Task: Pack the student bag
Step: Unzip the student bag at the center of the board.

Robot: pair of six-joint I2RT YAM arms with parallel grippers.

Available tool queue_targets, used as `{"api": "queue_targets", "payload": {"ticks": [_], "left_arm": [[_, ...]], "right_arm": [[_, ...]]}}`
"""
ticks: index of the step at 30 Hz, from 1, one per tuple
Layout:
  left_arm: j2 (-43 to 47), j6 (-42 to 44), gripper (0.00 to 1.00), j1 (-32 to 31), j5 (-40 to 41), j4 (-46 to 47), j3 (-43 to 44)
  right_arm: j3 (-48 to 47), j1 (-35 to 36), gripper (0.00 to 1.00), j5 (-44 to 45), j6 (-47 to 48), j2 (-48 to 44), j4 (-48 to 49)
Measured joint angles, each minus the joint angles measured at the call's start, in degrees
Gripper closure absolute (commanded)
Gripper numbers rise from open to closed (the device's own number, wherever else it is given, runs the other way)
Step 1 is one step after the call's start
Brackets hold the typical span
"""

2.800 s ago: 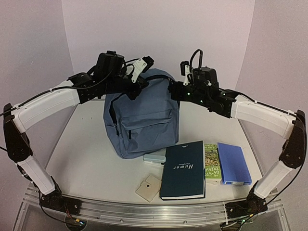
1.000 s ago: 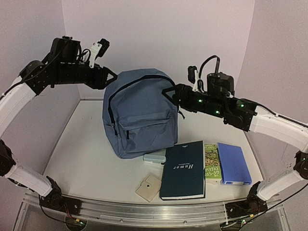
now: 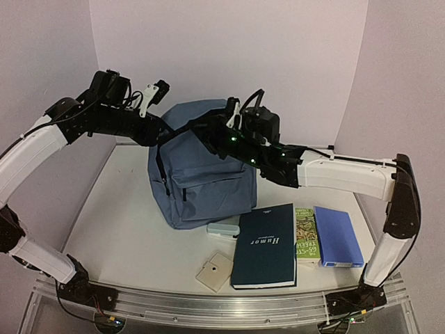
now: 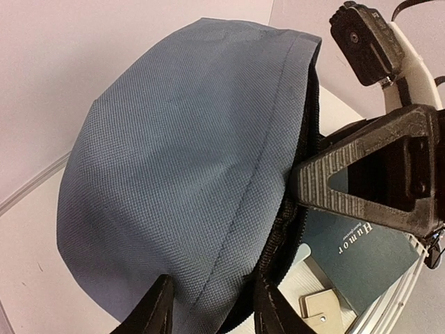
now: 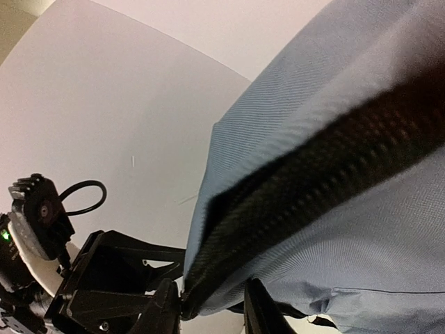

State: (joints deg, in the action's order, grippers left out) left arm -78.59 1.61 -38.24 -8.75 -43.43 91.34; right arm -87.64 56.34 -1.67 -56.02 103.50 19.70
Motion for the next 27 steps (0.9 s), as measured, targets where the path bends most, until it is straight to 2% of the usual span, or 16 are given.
{"api": "queue_targets", "payload": {"ticks": [3,7,12,19,23,27], "left_arm": [[0.01,-0.02,0.57,0.00,-0.15,0.15,-0.25],[0.02,-0.07,0.53,0.00,-0.14,1.17,-1.05],[0.02,0.00,0.52,0.00,0.25,2.05,-1.83],[-0.27,0.00,0.65,0.00,1.99,3.13,-2.33],[-0.31,0.08,0.78,0.00,3.03,3.89,-3.05],[-0.35,0.40,0.86,0.00,3.82,4.09,-3.54]], "right_arm": [[0.01,0.00,1.00,0.49,-0.17,0.22,-0.10],[1.55,0.21,1.00,0.94,0.17,-0.15,0.63],[8.31,1.15,1.00,2.48,0.32,-3.06,0.93],[17.88,2.90,1.00,3.60,-0.89,-7.30,3.12],[23.24,3.66,0.99,3.67,-3.11,-8.00,6.04],[28.08,4.96,0.98,3.77,-5.41,-8.06,7.68]]}}
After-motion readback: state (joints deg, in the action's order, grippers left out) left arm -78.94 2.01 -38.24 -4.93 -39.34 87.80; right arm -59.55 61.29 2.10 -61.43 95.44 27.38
